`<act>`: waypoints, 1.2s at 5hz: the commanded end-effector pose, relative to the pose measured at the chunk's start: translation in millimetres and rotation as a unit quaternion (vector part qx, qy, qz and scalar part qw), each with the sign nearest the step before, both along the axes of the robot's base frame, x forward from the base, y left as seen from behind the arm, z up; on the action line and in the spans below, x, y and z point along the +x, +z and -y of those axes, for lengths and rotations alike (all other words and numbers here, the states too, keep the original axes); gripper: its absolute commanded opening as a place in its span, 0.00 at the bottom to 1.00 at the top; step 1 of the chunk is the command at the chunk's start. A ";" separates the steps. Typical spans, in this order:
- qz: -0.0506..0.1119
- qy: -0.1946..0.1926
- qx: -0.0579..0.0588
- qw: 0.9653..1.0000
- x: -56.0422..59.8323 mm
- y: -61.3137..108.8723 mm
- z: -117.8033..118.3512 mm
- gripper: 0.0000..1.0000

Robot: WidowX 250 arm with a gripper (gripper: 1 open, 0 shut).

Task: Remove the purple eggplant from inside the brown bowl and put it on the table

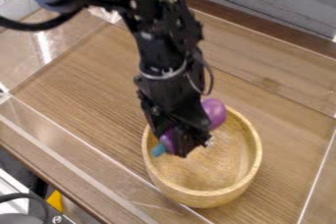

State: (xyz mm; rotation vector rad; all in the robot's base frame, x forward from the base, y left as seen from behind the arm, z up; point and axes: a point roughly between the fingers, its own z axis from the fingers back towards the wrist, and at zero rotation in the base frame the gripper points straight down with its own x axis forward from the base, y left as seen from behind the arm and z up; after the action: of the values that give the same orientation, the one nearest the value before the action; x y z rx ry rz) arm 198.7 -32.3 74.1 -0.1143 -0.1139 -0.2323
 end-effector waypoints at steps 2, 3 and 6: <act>0.025 -0.001 0.009 1.000 11.6 29.2 -26.5 0.00; 0.028 0.002 0.020 0.999 19.1 41.3 -46.2 0.00; 0.021 0.071 0.046 0.996 24.8 22.2 -98.5 0.00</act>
State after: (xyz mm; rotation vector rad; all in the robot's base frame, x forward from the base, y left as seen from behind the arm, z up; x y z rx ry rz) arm 220.2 63.7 90.3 -0.0240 -0.1284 -0.0971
